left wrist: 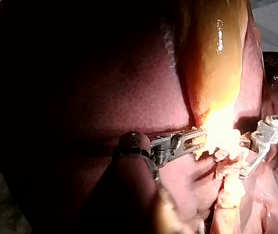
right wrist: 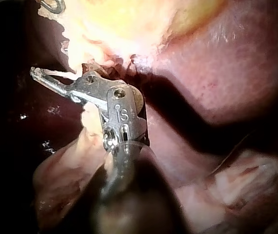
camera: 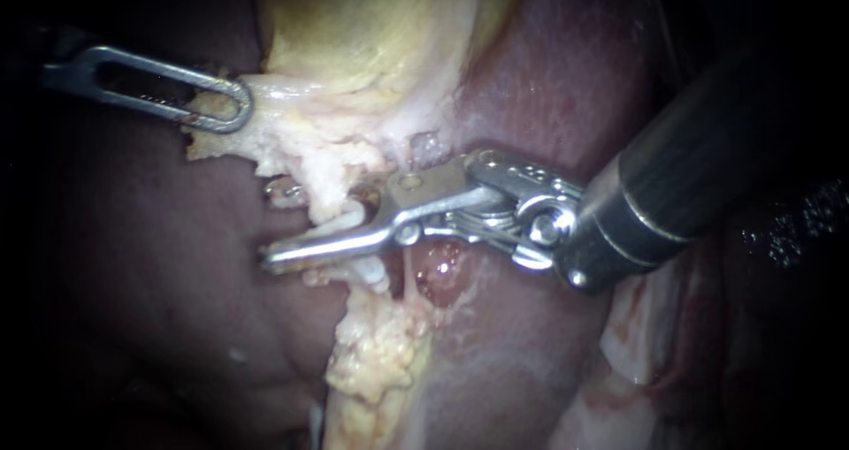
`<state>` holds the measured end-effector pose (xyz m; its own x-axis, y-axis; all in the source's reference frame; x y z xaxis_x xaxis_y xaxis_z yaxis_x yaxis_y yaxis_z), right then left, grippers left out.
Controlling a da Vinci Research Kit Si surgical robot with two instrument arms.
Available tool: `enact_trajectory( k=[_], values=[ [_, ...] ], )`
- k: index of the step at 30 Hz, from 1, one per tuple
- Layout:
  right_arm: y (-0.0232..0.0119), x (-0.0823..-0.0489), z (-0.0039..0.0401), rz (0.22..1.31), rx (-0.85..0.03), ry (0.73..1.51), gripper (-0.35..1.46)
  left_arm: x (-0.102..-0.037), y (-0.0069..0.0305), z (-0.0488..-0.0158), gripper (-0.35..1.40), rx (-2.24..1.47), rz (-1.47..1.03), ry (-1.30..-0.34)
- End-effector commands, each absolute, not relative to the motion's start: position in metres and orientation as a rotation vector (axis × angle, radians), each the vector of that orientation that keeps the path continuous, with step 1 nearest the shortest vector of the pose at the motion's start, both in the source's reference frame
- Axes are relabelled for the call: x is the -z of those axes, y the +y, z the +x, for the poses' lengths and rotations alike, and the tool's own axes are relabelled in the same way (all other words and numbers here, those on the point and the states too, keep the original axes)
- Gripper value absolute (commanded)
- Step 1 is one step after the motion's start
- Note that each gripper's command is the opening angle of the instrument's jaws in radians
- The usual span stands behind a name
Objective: Clipping third clip left tube
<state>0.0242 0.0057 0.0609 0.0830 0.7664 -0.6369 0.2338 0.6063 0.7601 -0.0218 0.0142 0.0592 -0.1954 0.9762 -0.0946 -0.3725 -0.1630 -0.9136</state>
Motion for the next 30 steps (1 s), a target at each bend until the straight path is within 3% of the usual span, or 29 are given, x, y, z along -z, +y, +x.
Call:
enact_trajectory(
  k=[1,14,21,27,30],
  values=[
    [0.0057,-0.0606,0.0243,0.893,-0.489,1.475,0.45,-0.0593,0.0141,-0.0218,-0.35,-1.596,-0.911,-0.963],
    [0.0058,-0.0603,0.0242,0.894,-0.525,1.463,0.23,-0.0594,0.0141,-0.0219,-0.35,-1.597,-0.911,-0.962],
    [0.0057,-0.0604,0.0240,0.912,-0.543,1.455,-0.02,-0.0594,0.0141,-0.0219,-0.35,-1.597,-0.911,-0.962],
    [0.0056,-0.0605,0.0237,0.947,-0.578,1.438,-0.34,-0.0594,0.0141,-0.0219,-0.35,-1.597,-0.911,-0.962],
    [0.0056,-0.0605,0.0235,0.956,-0.584,1.428,-0.35,-0.0594,0.0141,-0.0219,-0.35,-1.597,-0.911,-0.962]
  ],
)
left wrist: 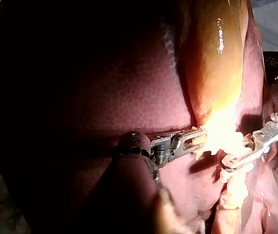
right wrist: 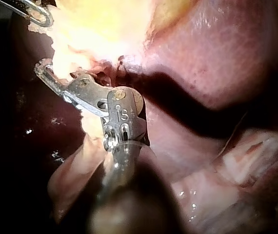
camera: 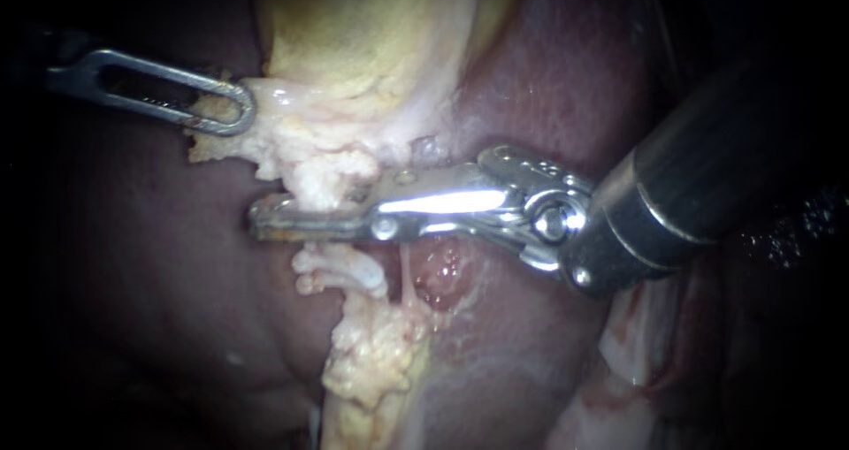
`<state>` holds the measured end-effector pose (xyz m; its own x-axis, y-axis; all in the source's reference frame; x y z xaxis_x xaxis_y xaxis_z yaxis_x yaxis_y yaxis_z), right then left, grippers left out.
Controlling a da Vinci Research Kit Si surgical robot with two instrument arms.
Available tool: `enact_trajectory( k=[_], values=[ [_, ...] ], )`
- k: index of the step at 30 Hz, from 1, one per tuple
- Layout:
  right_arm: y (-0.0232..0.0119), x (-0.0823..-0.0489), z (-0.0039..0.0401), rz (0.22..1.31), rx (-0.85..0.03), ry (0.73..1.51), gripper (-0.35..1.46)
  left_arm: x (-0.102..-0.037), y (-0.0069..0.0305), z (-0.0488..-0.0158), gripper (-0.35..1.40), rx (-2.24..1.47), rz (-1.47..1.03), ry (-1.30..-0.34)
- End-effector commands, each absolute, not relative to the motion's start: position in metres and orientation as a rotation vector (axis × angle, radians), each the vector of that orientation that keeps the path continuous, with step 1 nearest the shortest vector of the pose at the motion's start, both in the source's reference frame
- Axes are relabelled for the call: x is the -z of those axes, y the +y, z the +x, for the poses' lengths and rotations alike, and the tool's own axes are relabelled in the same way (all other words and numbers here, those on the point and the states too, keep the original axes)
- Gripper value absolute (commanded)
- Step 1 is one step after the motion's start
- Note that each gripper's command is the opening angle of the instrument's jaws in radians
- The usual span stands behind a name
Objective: Clipping third clip left tube
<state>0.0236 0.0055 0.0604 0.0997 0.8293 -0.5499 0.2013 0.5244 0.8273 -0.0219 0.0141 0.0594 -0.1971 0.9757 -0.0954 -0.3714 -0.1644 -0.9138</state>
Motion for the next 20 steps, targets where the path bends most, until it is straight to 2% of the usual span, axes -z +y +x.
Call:
enact_trajectory(
  k=[1,4,20],
  values=[
    [0.0056,-0.0605,0.0235,0.953,-0.583,1.416,-0.35,-0.0594,0.0141,-0.0219,-0.35,-1.597,-0.911,-0.962],
    [0.0055,-0.0608,0.0235,0.934,-0.590,1.389,-0.35,-0.0594,0.0141,-0.0219,-0.35,-1.597,-0.911,-0.962],
    [0.0056,-0.0613,0.0234,0.929,-0.593,1.389,-0.35,-0.0595,0.0142,-0.0219,-0.35,-1.597,-0.912,-0.962]
  ],
)
